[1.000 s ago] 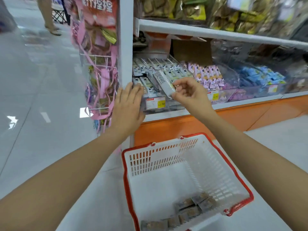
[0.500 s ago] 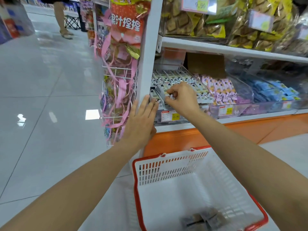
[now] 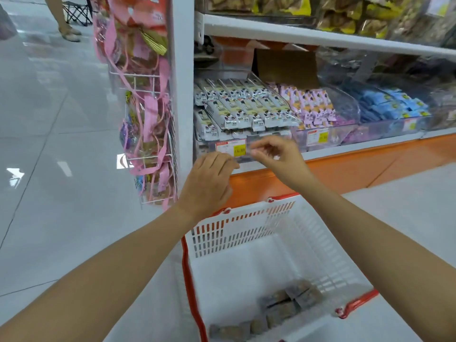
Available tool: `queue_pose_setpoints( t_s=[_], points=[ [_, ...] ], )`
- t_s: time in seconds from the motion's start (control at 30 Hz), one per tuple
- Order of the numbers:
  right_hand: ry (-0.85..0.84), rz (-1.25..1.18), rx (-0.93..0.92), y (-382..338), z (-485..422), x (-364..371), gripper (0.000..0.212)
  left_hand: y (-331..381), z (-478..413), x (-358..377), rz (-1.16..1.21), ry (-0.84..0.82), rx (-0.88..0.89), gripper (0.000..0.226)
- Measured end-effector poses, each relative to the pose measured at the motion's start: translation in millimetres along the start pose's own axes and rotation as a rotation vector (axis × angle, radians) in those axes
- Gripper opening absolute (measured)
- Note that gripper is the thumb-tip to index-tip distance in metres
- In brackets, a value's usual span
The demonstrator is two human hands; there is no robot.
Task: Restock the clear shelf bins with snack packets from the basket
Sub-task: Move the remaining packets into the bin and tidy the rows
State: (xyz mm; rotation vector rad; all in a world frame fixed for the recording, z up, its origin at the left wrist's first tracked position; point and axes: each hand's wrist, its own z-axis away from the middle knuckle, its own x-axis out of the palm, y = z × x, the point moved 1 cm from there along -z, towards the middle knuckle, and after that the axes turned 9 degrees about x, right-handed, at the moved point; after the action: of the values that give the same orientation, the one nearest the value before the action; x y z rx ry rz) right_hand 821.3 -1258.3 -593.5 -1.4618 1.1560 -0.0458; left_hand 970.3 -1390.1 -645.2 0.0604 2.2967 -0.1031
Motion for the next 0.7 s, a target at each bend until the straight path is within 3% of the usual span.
queue_pose_setpoints(
  t_s=[0.17, 0.33, 0.5, 0.7],
  points=[
    [-0.214, 0.106, 0.25, 89, 53, 9, 0.006, 17, 19, 53, 0.093, -0.29, -0.015, 0.041],
    [-0.437, 0.195, 0.425, 163, 107, 28, 0.006, 24, 45, 97, 0.133, -0.673, -0.16, 0.059],
    [-0.635, 0.307, 0.533, 223, 148, 40, 0.012, 38, 68, 129, 0.145, -0.756, -0.217, 0.072],
    [-0.886, 0.519, 0.597, 276, 180, 43, 0.02, 47, 79, 146, 0.105, -0.665, -0.242, 0.073]
  ],
)
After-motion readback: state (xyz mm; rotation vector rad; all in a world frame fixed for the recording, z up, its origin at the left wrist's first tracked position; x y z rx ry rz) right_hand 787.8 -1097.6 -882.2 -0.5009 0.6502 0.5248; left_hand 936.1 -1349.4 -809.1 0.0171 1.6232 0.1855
